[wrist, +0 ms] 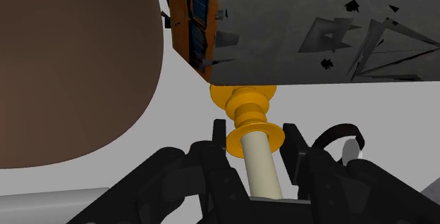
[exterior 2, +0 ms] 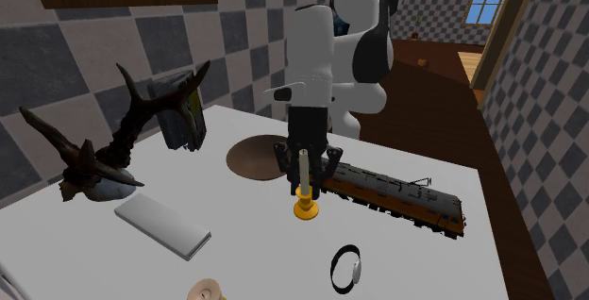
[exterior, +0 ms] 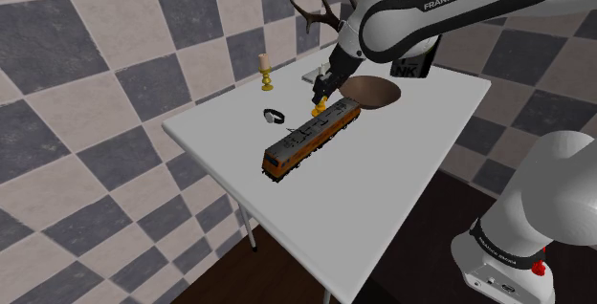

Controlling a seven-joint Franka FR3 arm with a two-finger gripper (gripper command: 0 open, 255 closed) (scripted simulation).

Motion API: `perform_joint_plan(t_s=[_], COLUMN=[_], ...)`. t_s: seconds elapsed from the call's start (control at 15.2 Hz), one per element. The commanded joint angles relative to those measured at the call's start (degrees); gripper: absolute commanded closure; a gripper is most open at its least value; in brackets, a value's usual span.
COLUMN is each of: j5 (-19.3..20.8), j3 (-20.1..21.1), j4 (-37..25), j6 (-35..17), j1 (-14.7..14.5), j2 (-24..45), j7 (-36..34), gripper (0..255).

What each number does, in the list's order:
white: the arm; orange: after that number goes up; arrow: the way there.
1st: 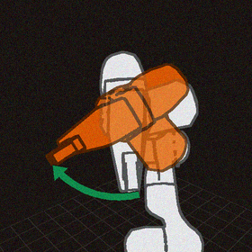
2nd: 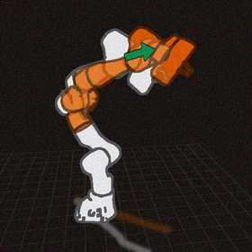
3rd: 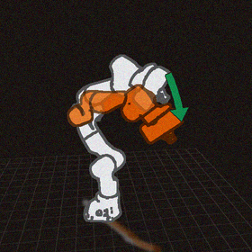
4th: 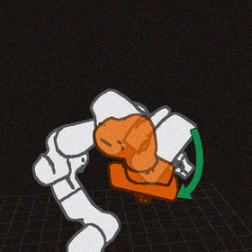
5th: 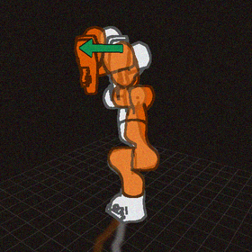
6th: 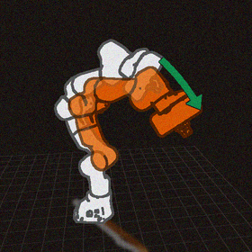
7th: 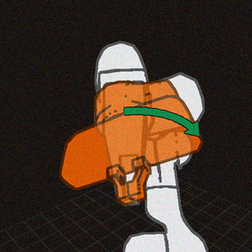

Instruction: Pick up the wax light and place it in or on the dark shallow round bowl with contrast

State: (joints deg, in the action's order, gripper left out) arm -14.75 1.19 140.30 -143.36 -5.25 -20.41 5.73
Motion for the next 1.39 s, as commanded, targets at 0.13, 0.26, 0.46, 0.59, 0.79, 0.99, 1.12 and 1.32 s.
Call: perform_joint_plan(t_s=[0.13, 0.26, 0.46, 0.59, 0.79, 0.99, 1.12, 1.32], j5=[0.6, 1.0, 1.4, 1.7, 2.1, 2.5, 2.7, 3.0], j3=[0.1, 0.1, 0.2, 0.2, 0.2, 0.2, 0.2, 0.1], j4=[-1.6, -2.7, -4.5, -5.7, -7.6, -9.6, -11.1, -13.2], j6=[2.4, 4.0, 6.4, 8.0, 10.3, 12.7, 14.2, 16.5], j1=[0.3, 0.4, 0.7, 0.8, 1.0, 1.1, 1.2, 1.3], j2=[-0.8, -1.3, -2.0, -2.4, -2.8, -3.1, -3.3, -3.4], j7=[-0.7, -1.1, -1.7, -2.0, -2.5, -3.0, -3.3, -3.8], gripper=[255, 255, 255, 255, 255, 255, 255, 255])
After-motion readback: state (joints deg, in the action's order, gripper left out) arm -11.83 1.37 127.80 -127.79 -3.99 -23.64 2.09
